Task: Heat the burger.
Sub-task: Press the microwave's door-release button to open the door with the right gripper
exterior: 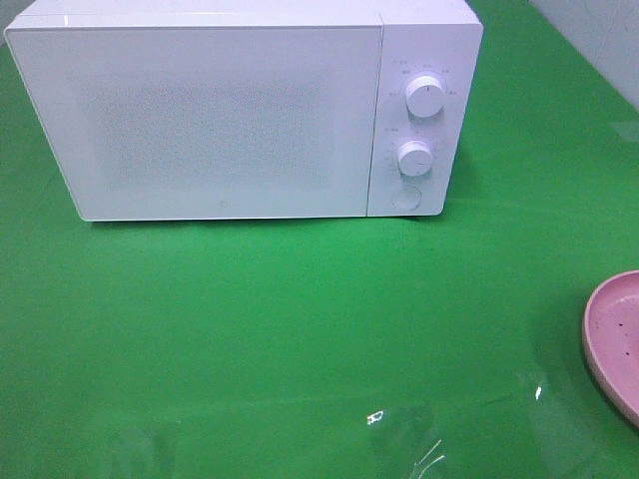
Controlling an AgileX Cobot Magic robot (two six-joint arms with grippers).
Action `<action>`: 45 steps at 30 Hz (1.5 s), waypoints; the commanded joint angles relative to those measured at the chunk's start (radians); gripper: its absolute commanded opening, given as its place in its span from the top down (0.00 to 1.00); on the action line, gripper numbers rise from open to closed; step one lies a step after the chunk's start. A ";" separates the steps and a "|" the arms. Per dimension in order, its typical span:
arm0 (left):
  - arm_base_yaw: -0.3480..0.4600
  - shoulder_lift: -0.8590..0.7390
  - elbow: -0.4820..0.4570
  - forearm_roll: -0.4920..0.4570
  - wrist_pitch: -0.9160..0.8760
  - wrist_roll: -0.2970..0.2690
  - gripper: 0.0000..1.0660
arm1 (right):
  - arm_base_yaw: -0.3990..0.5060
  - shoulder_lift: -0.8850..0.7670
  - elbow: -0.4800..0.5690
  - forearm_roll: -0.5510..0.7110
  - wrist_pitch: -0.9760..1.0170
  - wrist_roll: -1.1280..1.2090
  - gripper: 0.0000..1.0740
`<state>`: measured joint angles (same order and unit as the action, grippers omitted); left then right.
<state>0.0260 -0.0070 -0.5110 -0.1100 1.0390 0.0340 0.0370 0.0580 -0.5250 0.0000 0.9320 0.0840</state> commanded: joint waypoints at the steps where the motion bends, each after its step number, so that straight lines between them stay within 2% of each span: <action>1: 0.003 -0.018 0.002 -0.005 -0.004 0.002 0.06 | -0.002 0.038 -0.007 0.000 -0.055 0.007 0.32; 10: 0.003 -0.018 0.002 -0.005 -0.004 0.002 0.06 | -0.002 0.195 0.000 0.000 -0.234 0.005 0.32; 20: 0.003 -0.018 0.002 -0.005 -0.004 0.002 0.06 | -0.002 0.352 0.063 0.000 -0.433 0.005 0.32; 41: 0.003 -0.018 0.002 -0.005 -0.004 0.003 0.06 | -0.002 0.549 0.065 0.000 -0.622 0.006 0.32; 45: 0.003 -0.018 0.002 -0.005 -0.004 0.003 0.06 | -0.002 0.615 0.065 0.000 -0.715 0.006 0.32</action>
<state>0.0260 -0.0070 -0.5110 -0.1100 1.0390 0.0340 0.0370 0.6470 -0.4650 0.0000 0.2740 0.0840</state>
